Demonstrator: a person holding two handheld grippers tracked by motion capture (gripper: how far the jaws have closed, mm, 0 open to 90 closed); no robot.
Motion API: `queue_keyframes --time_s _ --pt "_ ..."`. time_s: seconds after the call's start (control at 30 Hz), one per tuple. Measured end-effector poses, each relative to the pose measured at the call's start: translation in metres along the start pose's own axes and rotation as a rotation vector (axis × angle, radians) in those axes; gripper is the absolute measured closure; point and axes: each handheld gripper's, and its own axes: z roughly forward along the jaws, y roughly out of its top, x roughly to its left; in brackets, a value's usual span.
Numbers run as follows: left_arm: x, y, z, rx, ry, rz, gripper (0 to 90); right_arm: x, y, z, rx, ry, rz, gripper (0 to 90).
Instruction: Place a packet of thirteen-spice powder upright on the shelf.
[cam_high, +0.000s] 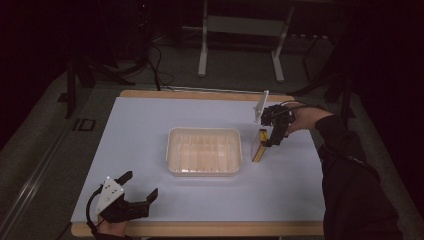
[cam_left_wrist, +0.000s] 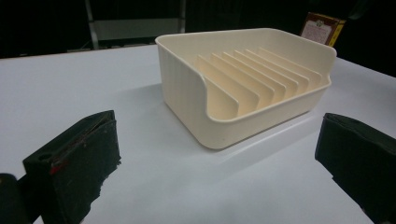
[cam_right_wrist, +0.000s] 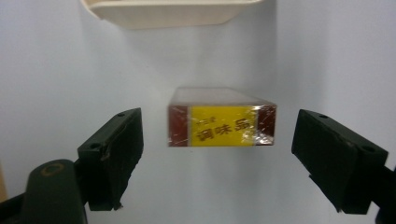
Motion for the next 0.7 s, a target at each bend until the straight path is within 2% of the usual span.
queue_keyframes --time_s 0.1,0.27,0.5,0.6,0.7 --pt "0.0 0.0 0.0 0.002 0.0 0.002 0.0 -0.003 0.0 0.006 0.014 0.007 0.004 17.1" --pt "0.0 0.0 0.0 0.006 0.0 0.003 0.0 -0.005 0.001 0.019 0.037 0.044 0.001 18.2" --pt "0.0 0.0 0.0 0.007 0.0 0.004 0.0 -0.009 0.003 0.026 0.05 0.068 0.011 22.8" --pt "0.0 0.0 0.0 0.007 -0.002 0.006 0.0 -0.011 0.003 0.028 0.072 0.089 0.022 29.4" --pt "0.0 -0.001 0.001 0.009 -0.004 0.007 0.0 -0.013 0.003 0.03 0.073 0.105 0.016 31.0"
